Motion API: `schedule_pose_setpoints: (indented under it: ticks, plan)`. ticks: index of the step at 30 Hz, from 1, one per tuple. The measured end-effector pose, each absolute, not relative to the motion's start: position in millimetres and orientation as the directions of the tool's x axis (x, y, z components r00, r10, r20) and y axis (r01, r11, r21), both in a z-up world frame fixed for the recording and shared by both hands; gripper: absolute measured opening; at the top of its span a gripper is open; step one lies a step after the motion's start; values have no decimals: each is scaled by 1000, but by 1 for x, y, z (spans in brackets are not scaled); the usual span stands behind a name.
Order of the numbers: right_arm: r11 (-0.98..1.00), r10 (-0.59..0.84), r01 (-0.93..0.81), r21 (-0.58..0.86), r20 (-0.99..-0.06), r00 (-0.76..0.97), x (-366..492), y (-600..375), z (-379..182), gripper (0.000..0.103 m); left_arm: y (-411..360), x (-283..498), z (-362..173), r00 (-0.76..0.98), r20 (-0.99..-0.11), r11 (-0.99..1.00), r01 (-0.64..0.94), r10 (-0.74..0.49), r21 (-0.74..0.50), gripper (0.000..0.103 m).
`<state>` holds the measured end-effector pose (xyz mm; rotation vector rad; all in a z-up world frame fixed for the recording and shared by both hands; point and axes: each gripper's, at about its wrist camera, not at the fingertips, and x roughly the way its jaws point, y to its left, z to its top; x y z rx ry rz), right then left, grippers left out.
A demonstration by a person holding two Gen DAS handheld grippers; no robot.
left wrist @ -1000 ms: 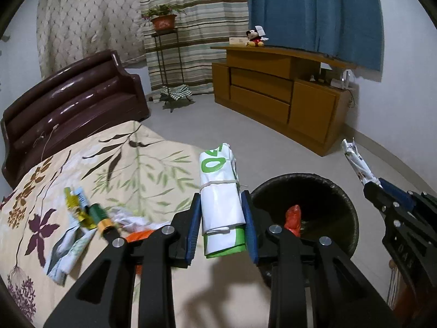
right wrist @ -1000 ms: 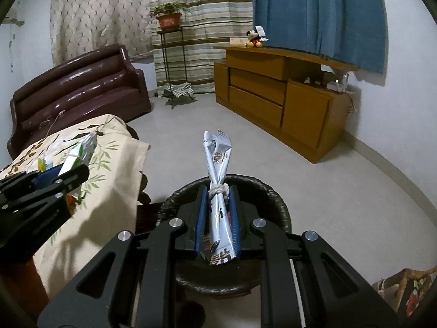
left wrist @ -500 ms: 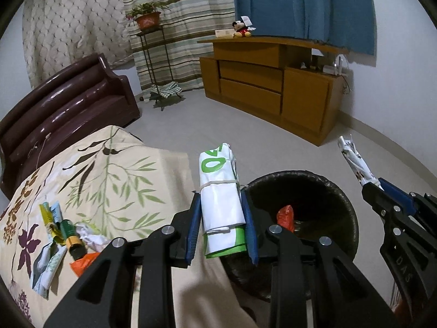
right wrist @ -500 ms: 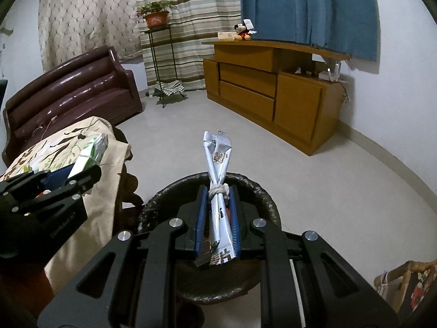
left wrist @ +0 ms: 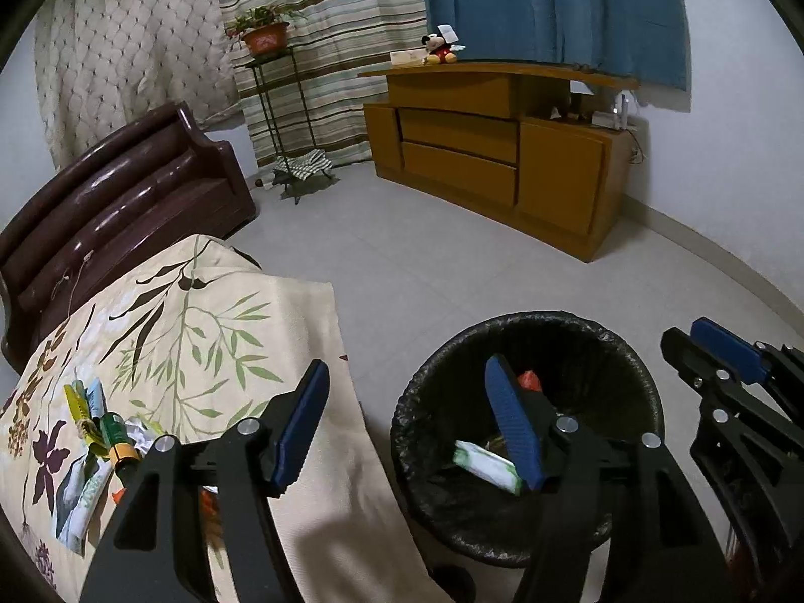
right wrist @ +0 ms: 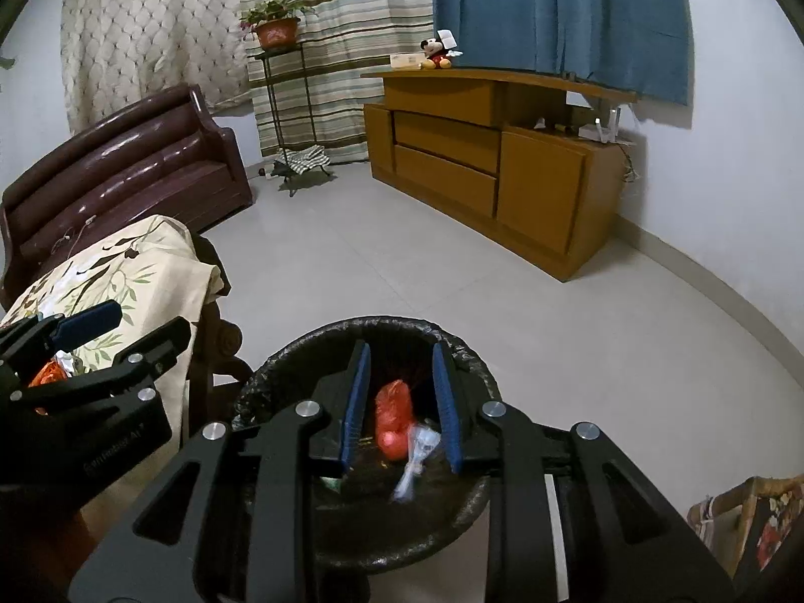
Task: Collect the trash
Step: 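Carry the tube and wrapper over the bin and release both, then grasp the orange bag with the right tool while the left tool grasps a white toothpaste tube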
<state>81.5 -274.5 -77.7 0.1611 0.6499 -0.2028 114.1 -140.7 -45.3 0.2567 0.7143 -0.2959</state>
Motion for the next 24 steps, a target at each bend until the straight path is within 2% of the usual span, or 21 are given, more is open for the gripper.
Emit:
schedule_pose_setpoints:
  ticks: [4,12,18,21,24]
  plan:
    - [968,-134,234,86,-613,778,80,-273,-77,32,-133,112,-42,717,-675,933,339,-171,124,68]
    - [978,-84,183,101,-613,785,77,-249,-68,34,-98,102,-30,728,-672,948,293,-138,123,70]
    - [986,-22,116,116,-607,795,78,-219,-58,35,-54,95,-23,738,-671,965,222,-74,138,71]
    - [990,9,75,115,-600,800,79,-199,-52,39,-32,93,-20,741,-670,973,182,-43,139,71]
    - [993,45,31,117,-596,802,80,-178,-47,40,-4,88,-15,751,-660,982,113,15,151,75]
